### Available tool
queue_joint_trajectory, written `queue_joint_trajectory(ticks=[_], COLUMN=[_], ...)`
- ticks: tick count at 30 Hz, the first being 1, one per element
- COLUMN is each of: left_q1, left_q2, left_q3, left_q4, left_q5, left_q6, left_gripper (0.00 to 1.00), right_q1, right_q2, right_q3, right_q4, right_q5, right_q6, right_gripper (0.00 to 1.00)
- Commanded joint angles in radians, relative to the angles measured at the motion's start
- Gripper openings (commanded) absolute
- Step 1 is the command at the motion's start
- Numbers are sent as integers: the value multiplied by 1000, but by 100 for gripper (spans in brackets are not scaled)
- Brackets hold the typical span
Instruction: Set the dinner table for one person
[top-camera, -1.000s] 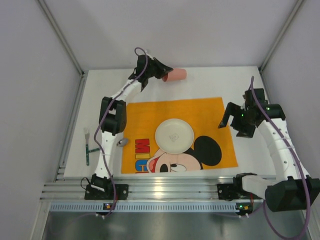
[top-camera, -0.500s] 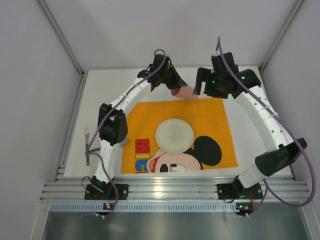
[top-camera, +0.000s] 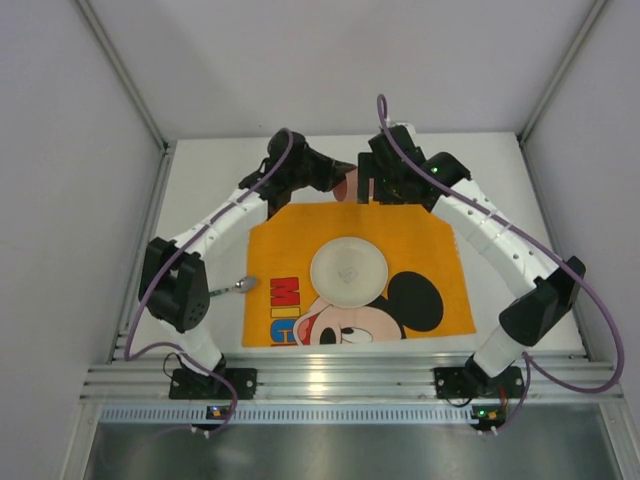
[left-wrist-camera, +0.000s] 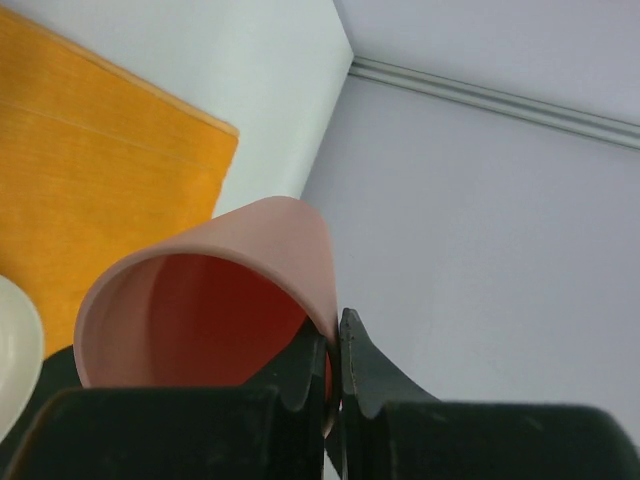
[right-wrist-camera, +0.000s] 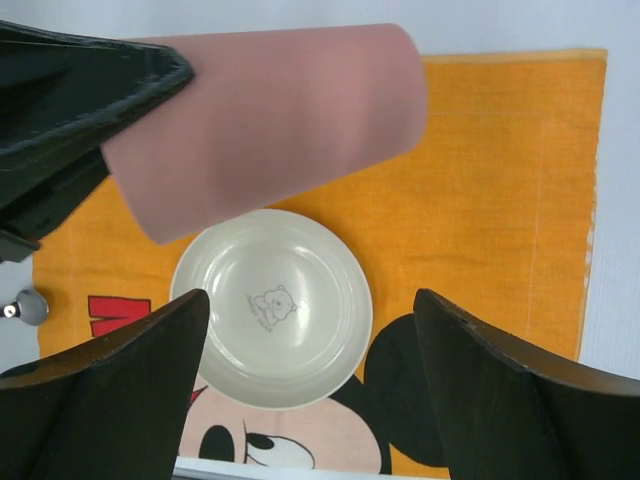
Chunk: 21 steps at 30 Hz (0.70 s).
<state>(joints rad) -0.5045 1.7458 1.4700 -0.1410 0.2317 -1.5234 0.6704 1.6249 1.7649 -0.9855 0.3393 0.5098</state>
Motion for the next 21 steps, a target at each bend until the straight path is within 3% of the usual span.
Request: queue_joint_trajectory(ticks=[1,11,19,20,21], left_q1=[-43,-104,-114,-118,-120], left_q2=[-55,-123,-187,-192,-201], left_q3=[-14,-45,-91,-96,-97], left_q4=[61,54,43,44,37], left_q5=[-31,-71,-78,-78,-81], left_q6=[-389,-451,-465,-465,-462], left_gripper=[0,0,0,0,0], right_q1=[66,147,153,156,156], right_q2=[-63,-60,-62,-66,-66], right_q3=[-1,-70,-82,-85,-84], right_q4=[117,185,81,80,80], right_q5=[66,158,320,329,337], right_q6=[16,33,81,81,84], right_gripper=[83,79,50,45,31])
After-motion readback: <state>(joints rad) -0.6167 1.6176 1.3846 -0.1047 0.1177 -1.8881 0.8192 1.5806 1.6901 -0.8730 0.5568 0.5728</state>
